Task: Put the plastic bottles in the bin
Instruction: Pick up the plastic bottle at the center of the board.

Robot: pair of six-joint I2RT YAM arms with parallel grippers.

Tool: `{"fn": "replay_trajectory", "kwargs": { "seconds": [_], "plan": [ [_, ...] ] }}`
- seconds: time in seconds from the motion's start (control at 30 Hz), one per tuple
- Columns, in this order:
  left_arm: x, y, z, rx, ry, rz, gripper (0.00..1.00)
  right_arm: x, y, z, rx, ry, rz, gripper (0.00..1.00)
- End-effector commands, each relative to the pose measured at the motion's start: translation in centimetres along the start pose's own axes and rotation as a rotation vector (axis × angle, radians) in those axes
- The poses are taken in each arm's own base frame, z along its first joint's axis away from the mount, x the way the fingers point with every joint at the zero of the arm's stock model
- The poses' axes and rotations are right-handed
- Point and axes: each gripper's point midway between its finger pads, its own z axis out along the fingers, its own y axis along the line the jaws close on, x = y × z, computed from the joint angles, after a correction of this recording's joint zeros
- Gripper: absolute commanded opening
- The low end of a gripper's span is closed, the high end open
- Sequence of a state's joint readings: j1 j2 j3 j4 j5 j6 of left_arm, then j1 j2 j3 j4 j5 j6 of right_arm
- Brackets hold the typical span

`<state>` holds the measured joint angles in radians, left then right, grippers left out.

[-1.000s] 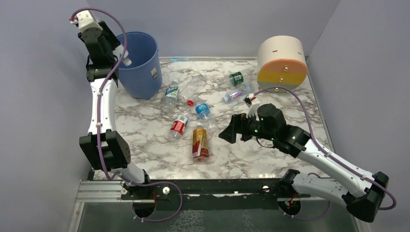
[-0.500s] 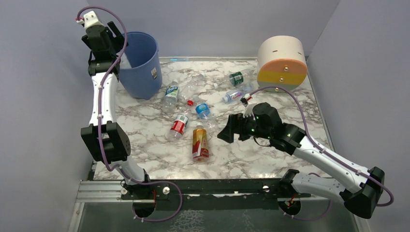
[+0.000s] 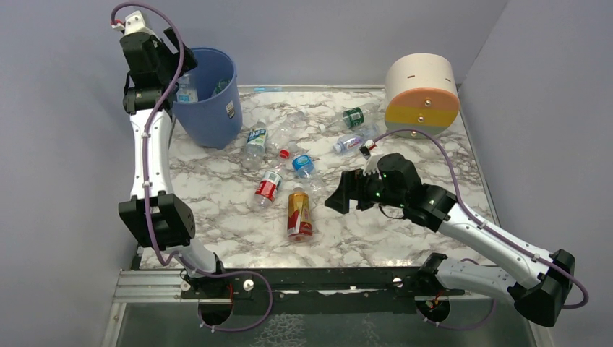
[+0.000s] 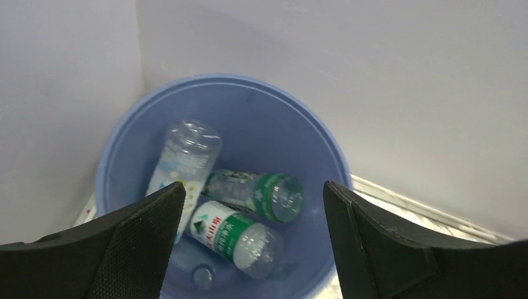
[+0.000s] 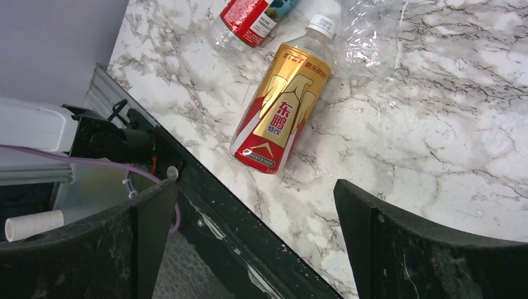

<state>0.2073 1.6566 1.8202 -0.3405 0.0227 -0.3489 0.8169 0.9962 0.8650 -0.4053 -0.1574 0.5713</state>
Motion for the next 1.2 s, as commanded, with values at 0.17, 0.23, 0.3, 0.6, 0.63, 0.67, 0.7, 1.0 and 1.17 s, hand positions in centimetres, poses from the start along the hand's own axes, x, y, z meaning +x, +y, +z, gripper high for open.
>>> {"fn": "replay_trajectory", "kwargs": {
  "seconds": [0.17, 0.23, 0.3, 0.6, 0.63, 0.67, 0.7, 1.0, 1.17],
  "plan": [
    [3.4, -5.4, -8.4, 0.321, 0.138, -0.090, 0.87, 0.2, 0.3, 1.3, -0.027, 0.005, -0.001, 1.00],
    [5.4, -5.9, -9.9, 0.370, 0.183, -0.117, 0.87, 0.7, 0.2, 1.9, -0.034, 0.023, 0.007, 0.99],
    [7.3, -6.3, -11.3, 0.417, 0.221, -0.144, 0.88, 1.1, 0.1, 2.6, -0.042, 0.039, 0.017, 0.99],
    [14.8, -7.4, -16.8, 0.544, 0.379, -0.195, 0.99, 2.9, -0.7, 6.2, -0.040, 0.111, 0.067, 1.00],
    [15.2, -7.6, -17.6, 0.564, 0.388, -0.195, 0.99, 3.0, -0.8, 6.5, -0.040, 0.118, 0.072, 1.00],
    [15.8, -7.7, -18.2, 0.576, 0.400, -0.200, 0.99, 3.1, -0.9, 6.9, -0.038, 0.124, 0.080, 1.00],
    [16.4, -7.7, -18.7, 0.584, 0.409, -0.203, 0.99, 3.4, -1.0, 7.2, -0.034, 0.134, 0.087, 1.00],
    [19.6, -8.5, -23.0, 0.675, 0.467, -0.292, 0.99, 4.9, -1.4, 9.8, -0.014, 0.201, 0.126, 1.00],
    [20.4, -8.9, -24.7, 0.710, 0.485, -0.315, 0.99, 5.8, -1.6, 10.9, 0.005, 0.234, 0.136, 1.00]
  ]
}}
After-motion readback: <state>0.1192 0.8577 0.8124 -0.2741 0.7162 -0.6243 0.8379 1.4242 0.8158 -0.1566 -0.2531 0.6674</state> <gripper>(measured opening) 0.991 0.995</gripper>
